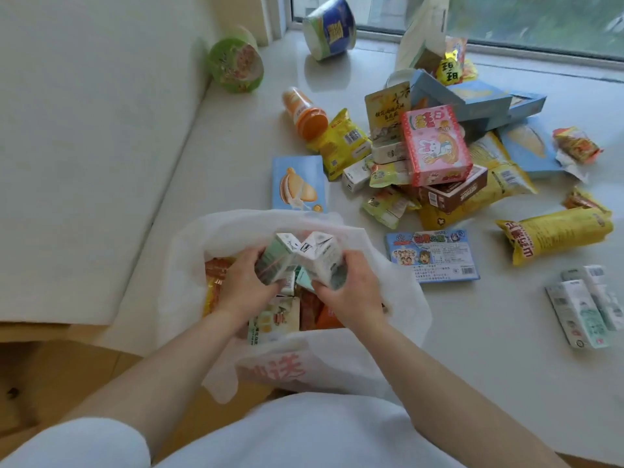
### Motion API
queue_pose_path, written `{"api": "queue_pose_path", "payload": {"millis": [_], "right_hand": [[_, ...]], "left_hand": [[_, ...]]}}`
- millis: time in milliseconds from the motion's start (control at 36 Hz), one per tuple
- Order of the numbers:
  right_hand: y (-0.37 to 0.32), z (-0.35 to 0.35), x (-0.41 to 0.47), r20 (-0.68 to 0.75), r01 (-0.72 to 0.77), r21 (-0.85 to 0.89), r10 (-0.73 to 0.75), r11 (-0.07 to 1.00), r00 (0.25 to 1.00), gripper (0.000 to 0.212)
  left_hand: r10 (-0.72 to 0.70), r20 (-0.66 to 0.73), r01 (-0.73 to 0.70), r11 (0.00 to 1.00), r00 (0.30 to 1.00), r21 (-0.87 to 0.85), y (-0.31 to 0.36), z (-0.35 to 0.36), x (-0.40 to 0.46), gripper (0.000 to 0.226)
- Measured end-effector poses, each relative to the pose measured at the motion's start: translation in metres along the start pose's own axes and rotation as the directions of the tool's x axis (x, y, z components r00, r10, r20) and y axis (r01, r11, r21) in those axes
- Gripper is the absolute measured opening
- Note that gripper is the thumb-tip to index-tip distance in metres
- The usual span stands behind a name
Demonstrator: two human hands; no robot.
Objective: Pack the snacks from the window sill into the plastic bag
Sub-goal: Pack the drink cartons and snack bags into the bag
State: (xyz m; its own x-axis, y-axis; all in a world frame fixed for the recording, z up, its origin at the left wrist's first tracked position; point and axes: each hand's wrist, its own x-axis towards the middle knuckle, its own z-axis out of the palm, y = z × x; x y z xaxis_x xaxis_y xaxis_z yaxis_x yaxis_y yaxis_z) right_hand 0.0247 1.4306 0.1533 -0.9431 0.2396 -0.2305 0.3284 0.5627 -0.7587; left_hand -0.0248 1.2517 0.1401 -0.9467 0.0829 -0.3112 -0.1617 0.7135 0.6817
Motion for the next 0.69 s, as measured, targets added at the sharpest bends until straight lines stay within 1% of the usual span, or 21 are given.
{"api": "queue_pose_path", "payload": {"millis": [56,111,222,278,333,389,500,611,694], "right_hand": [[-0.003,0.015,-0.003,0.103,0.090,-0.144,-0.076,0.986,0.992,0.050],[-0.004,0.022,-0.005,0.165,0.136,-0.245,-0.097,0.960,0.981,0.052],[-0.003,0.030,-0.011,0.249,0.260,-0.364,-0.175,0.894,0.953,0.061],[-0.003,0.031,-0.014,0.328,0.338,-0.411,-0.209,0.847,0.921,0.062],[-0.004,0.032,-0.017,0.415,0.393,-0.457,-0.200,0.798,0.888,0.060],[-0.005,0.033,-0.021,0.451,0.401,-0.496,-0.166,0.771,0.877,0.061],[-0.003,0.039,-0.026,0.434,0.380,-0.542,-0.137,0.750,0.891,0.060],[0.008,0.039,-0.032,0.417,0.278,-0.535,-0.037,0.798,0.908,0.053],[0.030,0.030,-0.036,0.411,0.263,-0.596,0.007,0.758,0.912,0.046]], "left_hand": [[0.032,0.024,-0.033,0.999,0.999,0.033,-0.014,-0.003,-0.007,0.063],[0.051,0.048,-0.055,0.995,0.998,0.081,-0.025,-0.007,-0.012,0.062],[0.086,0.145,-0.118,0.965,0.986,0.235,-0.044,-0.011,-0.019,0.065],[0.104,0.199,-0.165,0.934,0.974,0.316,-0.054,-0.011,-0.023,0.066],[0.146,0.232,-0.224,0.906,0.962,0.360,-0.062,-0.010,-0.023,0.065],[0.165,0.293,-0.273,0.884,0.942,0.379,-0.065,-0.009,-0.021,0.067],[0.121,0.443,-0.327,0.844,0.888,0.425,-0.068,-0.003,-0.018,0.072],[0.142,0.497,-0.408,0.777,0.856,0.480,-0.073,0.005,-0.016,0.071],[0.134,0.527,-0.443,0.731,0.839,0.520,-0.068,0.006,-0.012,0.071]]}}
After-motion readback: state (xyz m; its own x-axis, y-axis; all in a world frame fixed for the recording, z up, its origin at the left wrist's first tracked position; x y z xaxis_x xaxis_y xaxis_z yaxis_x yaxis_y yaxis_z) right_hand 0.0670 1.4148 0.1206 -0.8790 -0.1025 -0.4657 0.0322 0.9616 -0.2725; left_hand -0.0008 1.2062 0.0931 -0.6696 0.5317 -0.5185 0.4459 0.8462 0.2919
